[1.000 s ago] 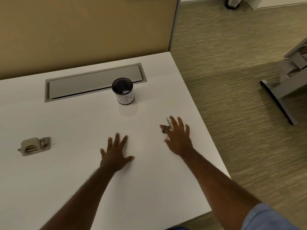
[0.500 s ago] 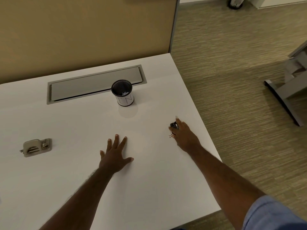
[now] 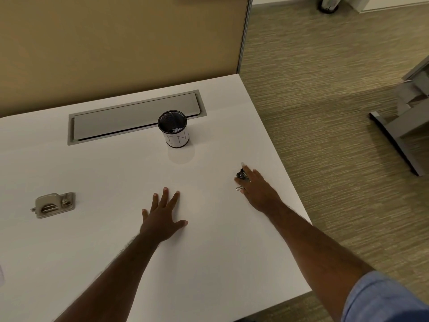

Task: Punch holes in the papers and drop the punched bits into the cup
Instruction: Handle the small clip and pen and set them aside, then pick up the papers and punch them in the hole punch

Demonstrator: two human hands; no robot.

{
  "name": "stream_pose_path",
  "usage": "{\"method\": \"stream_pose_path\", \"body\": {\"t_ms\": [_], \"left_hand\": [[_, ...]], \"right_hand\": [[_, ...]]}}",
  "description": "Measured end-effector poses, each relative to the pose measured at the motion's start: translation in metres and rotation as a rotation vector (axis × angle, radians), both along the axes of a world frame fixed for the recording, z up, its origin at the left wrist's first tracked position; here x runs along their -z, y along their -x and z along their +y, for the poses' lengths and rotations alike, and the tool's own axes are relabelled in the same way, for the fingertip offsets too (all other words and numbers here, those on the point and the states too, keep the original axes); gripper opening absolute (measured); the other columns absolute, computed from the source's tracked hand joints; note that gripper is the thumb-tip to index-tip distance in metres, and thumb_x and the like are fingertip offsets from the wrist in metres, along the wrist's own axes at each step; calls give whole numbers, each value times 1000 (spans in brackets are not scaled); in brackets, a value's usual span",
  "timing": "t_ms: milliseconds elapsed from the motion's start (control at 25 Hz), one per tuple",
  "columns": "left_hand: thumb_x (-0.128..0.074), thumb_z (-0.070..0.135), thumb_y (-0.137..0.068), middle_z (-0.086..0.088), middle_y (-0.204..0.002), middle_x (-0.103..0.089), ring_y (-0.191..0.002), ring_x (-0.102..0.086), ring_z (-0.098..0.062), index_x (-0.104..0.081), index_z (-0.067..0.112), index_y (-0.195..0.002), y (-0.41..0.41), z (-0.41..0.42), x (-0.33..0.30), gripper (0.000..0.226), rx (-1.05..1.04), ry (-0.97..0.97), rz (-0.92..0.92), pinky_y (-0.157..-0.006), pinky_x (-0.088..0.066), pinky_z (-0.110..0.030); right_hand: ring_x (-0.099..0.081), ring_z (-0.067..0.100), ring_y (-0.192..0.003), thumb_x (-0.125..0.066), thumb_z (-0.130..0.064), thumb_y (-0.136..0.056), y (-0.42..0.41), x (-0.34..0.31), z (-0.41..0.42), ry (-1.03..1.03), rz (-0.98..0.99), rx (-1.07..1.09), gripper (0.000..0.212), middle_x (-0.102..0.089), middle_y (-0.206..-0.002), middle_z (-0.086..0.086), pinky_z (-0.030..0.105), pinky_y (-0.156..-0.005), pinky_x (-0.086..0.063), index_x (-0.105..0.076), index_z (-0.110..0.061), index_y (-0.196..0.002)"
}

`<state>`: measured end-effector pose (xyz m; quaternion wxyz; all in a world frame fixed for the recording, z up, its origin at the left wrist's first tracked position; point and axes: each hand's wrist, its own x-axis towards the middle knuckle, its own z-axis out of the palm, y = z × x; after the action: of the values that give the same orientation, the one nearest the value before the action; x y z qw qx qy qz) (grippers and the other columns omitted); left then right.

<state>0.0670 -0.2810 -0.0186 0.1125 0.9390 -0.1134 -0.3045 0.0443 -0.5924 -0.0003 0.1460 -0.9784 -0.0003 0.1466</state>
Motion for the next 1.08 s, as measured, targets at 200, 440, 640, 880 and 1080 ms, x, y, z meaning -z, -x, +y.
{"method": "stream_pose_path", "body": {"t_ms": [200, 440, 640, 880, 1080], "left_hand": [[-57, 60, -83, 2, -158, 24, -146, 19, -28, 9, 38, -149, -1, 3, -2, 96, 25, 0, 4, -113, -7, -63], [-54, 59, -85, 3, -159, 22, -147, 17, -26, 9, 37, -149, 5, 17, -7, 92, 27, 11, -47, -116, -1, -58], [-51, 60, -86, 7, -160, 16, -148, 13, -22, 4, 38, -150, 22, 65, -25, 87, -73, 48, -123, -117, -1, -53], [-52, 54, -88, 10, -161, 5, -149, 4, -18, -5, 38, -150, 47, 160, -52, 79, -239, 87, -269, -118, -5, -48], [-51, 53, -89, 9, -162, -3, -149, -2, -18, -10, 37, -150, 69, 270, -62, 75, -325, 93, -330, -118, -10, -46]], "right_hand": [[-22, 38, -141, -54, -24, -92, 9, -4, 11, 101, -133, -87, 47, -19, -156, 14, 52, -112, -29, -45, -27, -137], [-34, 33, -138, -59, -28, -85, 40, 8, 67, 135, -206, -306, 52, -38, -149, 11, 56, -110, -29, -48, -20, -135], [-34, 31, -138, -61, -33, -84, 38, -1, 130, 115, -194, -276, 65, -35, -151, 11, 54, -110, -32, -36, -18, -142], [-24, 32, -142, -60, -37, -86, 22, -19, 235, 20, -206, -293, 73, -26, -155, 12, 52, -114, -24, -24, -18, -147], [-21, 29, -144, -56, -38, -88, 20, -21, 343, -5, -205, -341, 70, -25, -155, 11, 48, -116, -18, -23, -20, -147]]}}
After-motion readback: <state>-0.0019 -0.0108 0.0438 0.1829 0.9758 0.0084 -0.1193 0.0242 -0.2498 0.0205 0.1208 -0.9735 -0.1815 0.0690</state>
